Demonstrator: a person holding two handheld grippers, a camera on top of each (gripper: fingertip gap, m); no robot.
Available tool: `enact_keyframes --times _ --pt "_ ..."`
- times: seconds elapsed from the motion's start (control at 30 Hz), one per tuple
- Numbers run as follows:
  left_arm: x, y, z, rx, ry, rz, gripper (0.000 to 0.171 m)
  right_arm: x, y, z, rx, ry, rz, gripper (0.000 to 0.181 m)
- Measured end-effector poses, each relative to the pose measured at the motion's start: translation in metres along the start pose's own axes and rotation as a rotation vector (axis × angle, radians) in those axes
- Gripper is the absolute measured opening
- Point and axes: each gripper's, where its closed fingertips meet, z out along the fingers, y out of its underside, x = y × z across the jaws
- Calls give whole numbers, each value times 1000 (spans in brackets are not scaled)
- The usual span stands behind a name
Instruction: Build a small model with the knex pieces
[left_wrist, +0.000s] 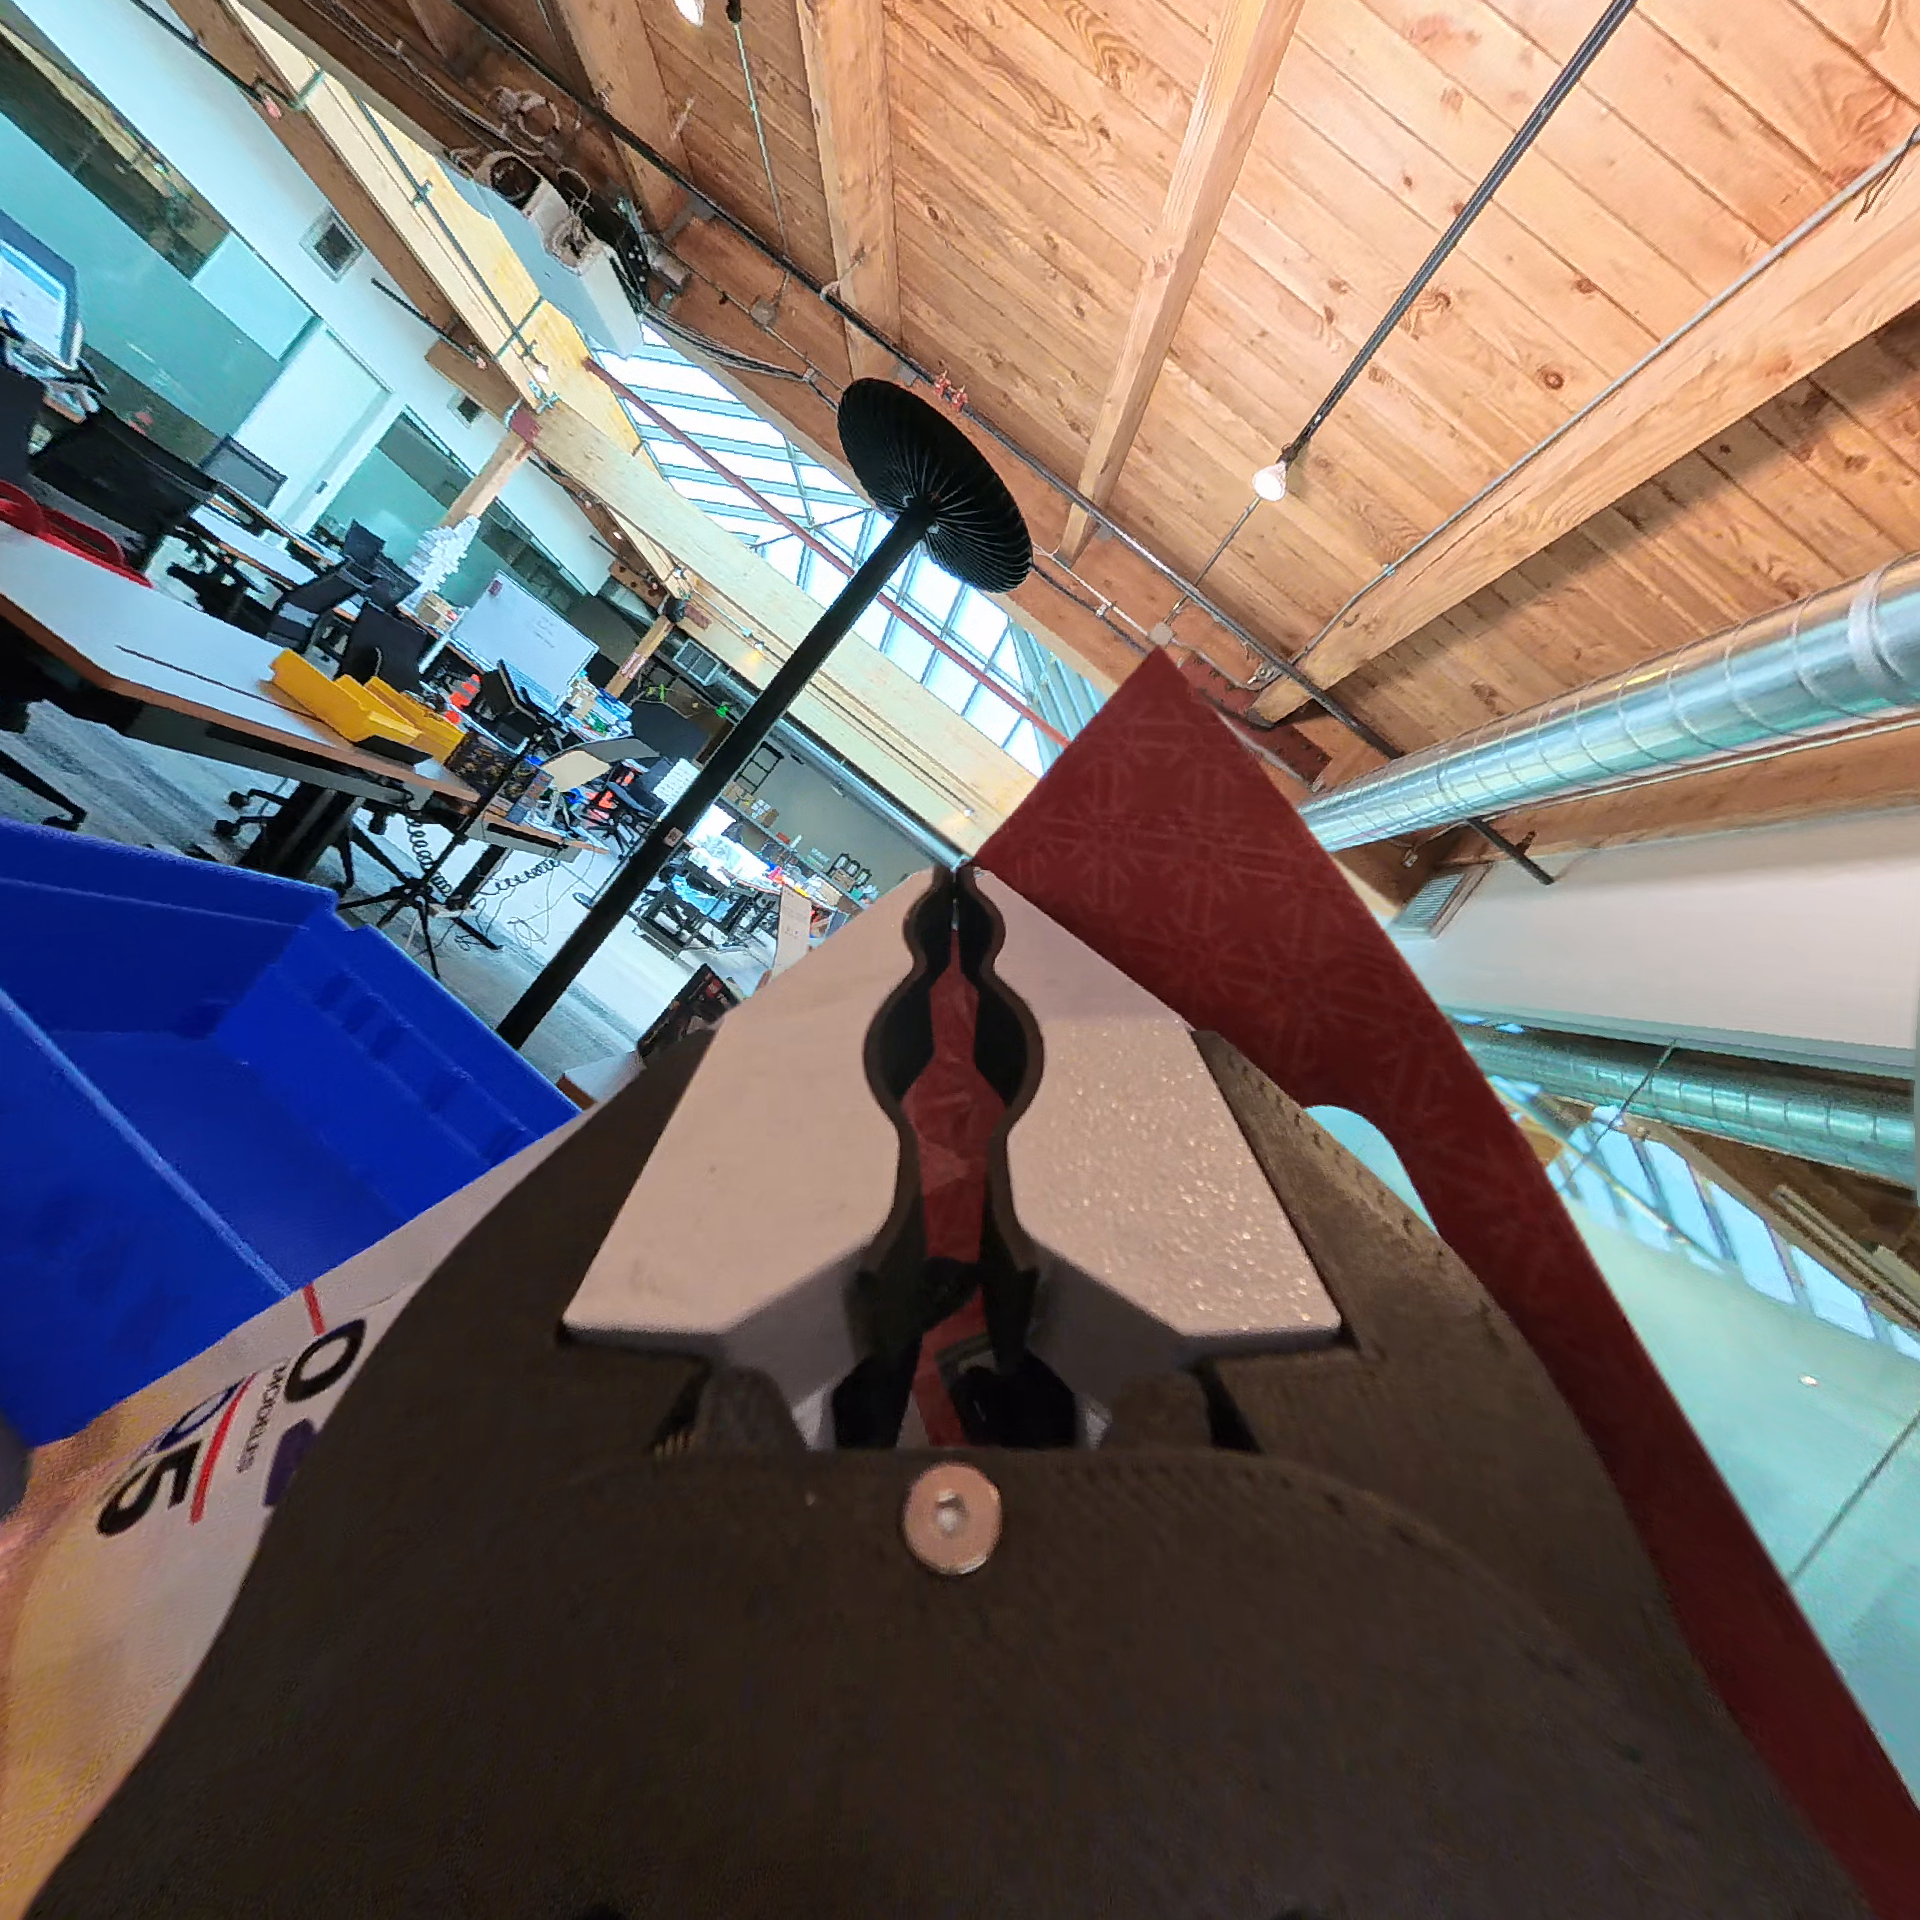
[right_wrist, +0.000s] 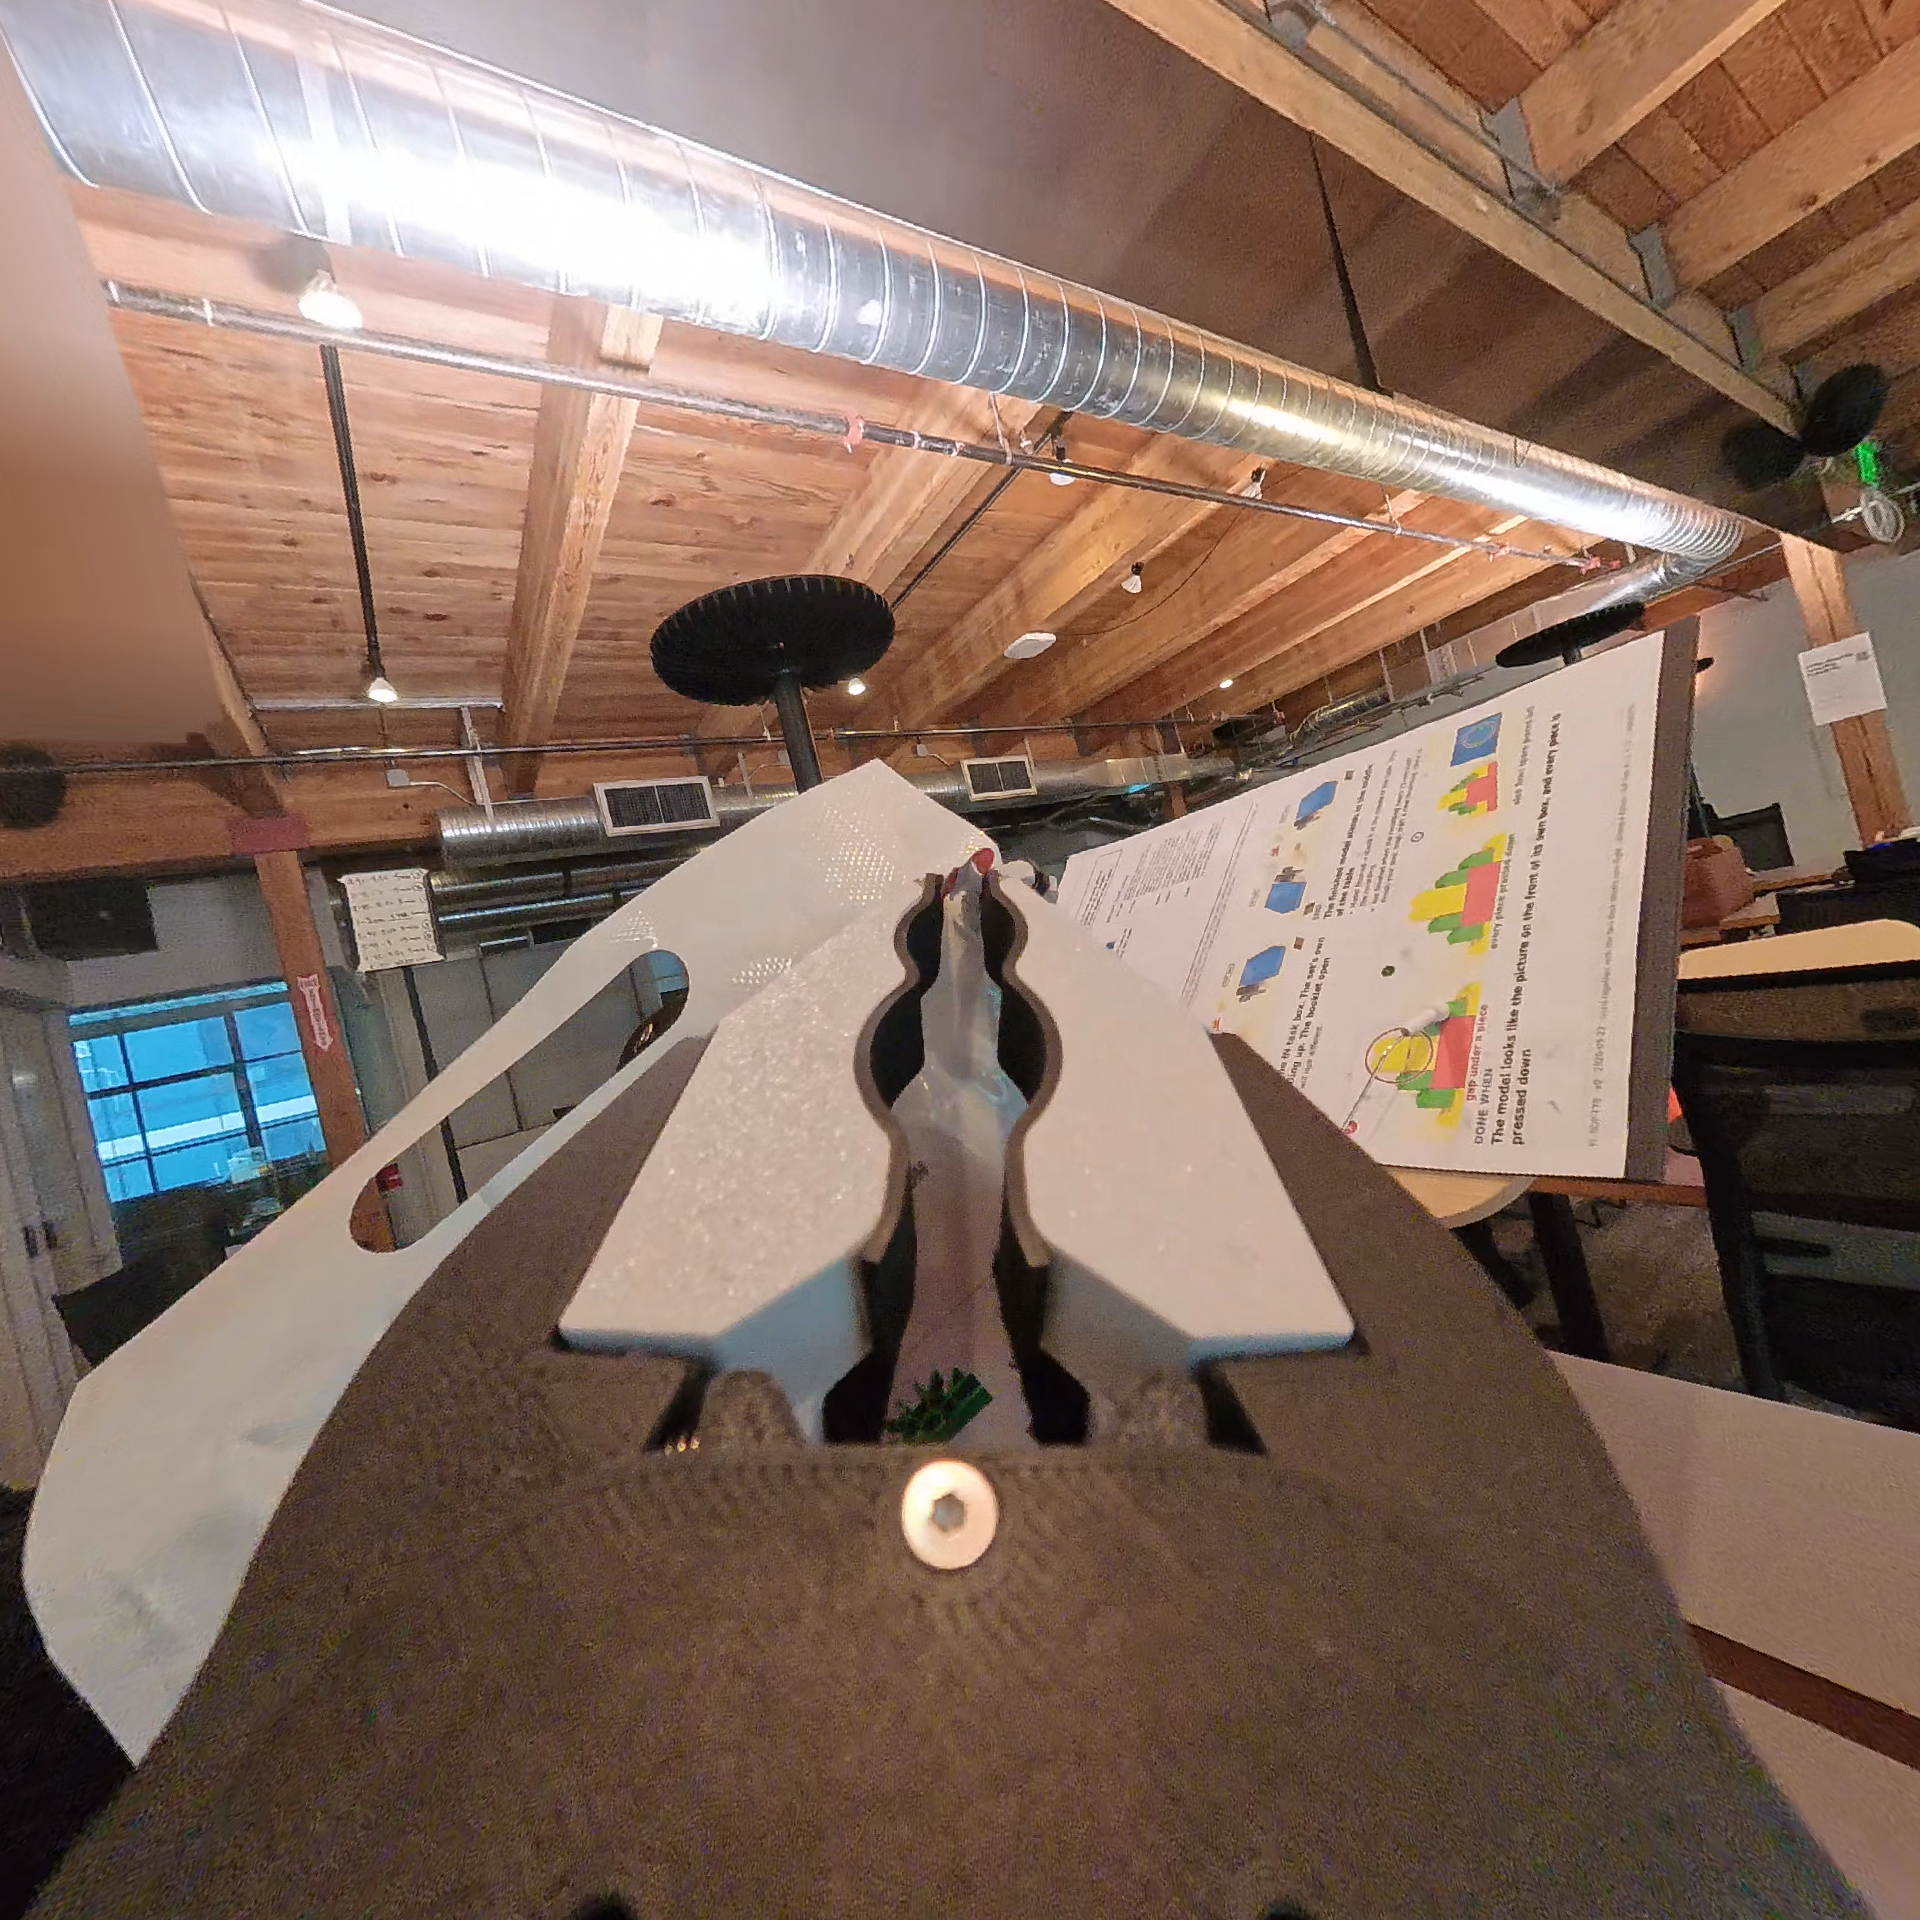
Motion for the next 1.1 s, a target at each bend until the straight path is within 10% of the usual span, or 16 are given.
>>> enact_keyframes --times 1.1 --pt "-16 -40 9 156 -40 -146 0 5 -2 35 -17 71 -16 0"
